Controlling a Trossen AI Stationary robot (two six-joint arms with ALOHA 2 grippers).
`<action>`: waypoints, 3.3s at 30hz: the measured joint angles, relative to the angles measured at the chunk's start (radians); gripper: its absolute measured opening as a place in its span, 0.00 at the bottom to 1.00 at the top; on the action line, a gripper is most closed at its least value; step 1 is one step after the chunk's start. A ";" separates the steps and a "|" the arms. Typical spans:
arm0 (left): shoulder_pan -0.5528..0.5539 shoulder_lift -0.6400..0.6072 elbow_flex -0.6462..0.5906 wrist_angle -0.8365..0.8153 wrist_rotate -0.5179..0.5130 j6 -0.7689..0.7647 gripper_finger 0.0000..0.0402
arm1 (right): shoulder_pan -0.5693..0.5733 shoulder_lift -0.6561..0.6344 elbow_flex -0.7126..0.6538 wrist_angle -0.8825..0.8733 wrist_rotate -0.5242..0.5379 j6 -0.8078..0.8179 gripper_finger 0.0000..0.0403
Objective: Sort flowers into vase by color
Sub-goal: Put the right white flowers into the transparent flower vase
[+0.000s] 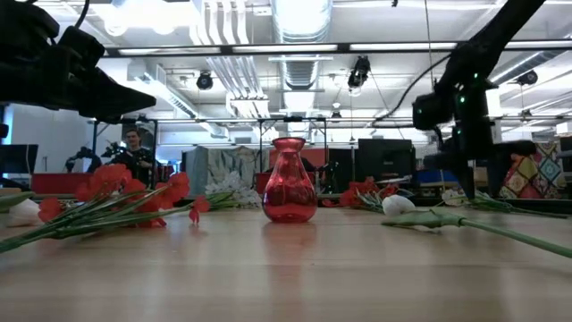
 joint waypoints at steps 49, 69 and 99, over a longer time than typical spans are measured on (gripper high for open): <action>0.000 0.000 0.000 0.000 0.000 0.000 0.00 | 0.492 -0.094 0.077 1.519 -0.072 -0.558 0.04; 0.000 0.000 0.000 0.000 0.000 0.000 0.00 | 0.358 0.281 0.478 1.430 -0.108 -0.678 0.04; 0.000 0.000 0.000 0.000 0.000 0.000 0.00 | 0.339 0.458 0.437 1.554 -0.269 -0.705 0.04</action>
